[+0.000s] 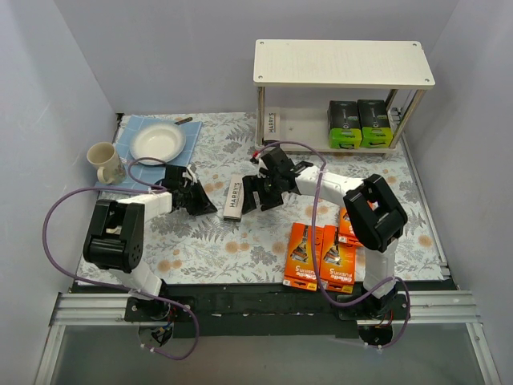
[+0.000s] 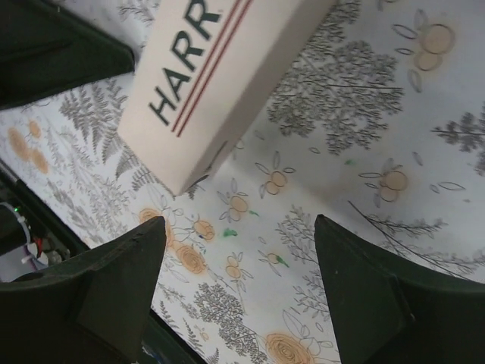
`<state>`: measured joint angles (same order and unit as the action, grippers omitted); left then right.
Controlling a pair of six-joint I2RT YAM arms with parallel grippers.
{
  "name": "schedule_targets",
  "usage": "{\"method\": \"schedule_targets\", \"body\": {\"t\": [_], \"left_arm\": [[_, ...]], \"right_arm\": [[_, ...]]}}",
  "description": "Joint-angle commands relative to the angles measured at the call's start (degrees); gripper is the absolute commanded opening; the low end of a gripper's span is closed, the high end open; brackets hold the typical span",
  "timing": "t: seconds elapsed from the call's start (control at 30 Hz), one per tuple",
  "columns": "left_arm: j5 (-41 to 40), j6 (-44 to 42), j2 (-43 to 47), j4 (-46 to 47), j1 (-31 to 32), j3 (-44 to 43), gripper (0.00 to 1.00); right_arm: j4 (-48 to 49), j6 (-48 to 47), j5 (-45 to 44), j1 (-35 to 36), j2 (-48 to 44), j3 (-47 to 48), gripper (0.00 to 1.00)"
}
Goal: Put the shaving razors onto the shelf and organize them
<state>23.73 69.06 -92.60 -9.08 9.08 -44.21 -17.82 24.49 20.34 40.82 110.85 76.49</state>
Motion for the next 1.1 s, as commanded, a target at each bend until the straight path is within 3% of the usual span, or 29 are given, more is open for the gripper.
{"method": "schedule_targets", "body": {"t": [0.0, 0.23, 0.4, 0.43, 0.47, 0.6, 0.83, 1.07], "left_arm": [[6.0, 0.5, -2.1, 4.6, 3.9, -1.2, 0.00], [7.9, 3.5, -4.3, 7.3, 11.1, -3.5, 0.02], [-1.7, 0.8, -1.1, -2.1, 10.8, -3.9, 0.09], [-2.2, 0.2, -0.1, -2.7, 9.8, -3.0, 0.24], [-2.6, -0.5, 1.9, -3.1, 9.3, -2.4, 0.31], [-5.8, -3.4, 7.9, -2.7, 6.0, 1.1, 0.46], [-6.1, -3.8, 14.5, -3.6, -5.2, 3.9, 0.54], [-4.0, -2.0, 17.6, -3.2, -9.0, 5.3, 0.54]], "right_arm": [[-3.9, 2.1, -7.7, -0.7, -1.4, 2.4, 0.86], [-3.2, -2.1, -10.8, -1.1, -5.7, -0.3, 0.88], [-0.5, -7.6, -9.2, -1.1, -6.5, -0.8, 0.96], [-0.1, -8.7, -8.7, -1.1, -6.4, -0.6, 0.99], [0.4, -9.6, -8.3, -1.0, -6.1, -0.3, 0.99], [1.0, -17.0, -8.7, 0.3, -4.9, 1.1, 0.99], [1.5, -22.2, -12.7, 4.1, -2.6, 2.9, 0.99], [1.3, -23.4, -18.9, 7.3, 2.8, 5.7, 0.98]]}}
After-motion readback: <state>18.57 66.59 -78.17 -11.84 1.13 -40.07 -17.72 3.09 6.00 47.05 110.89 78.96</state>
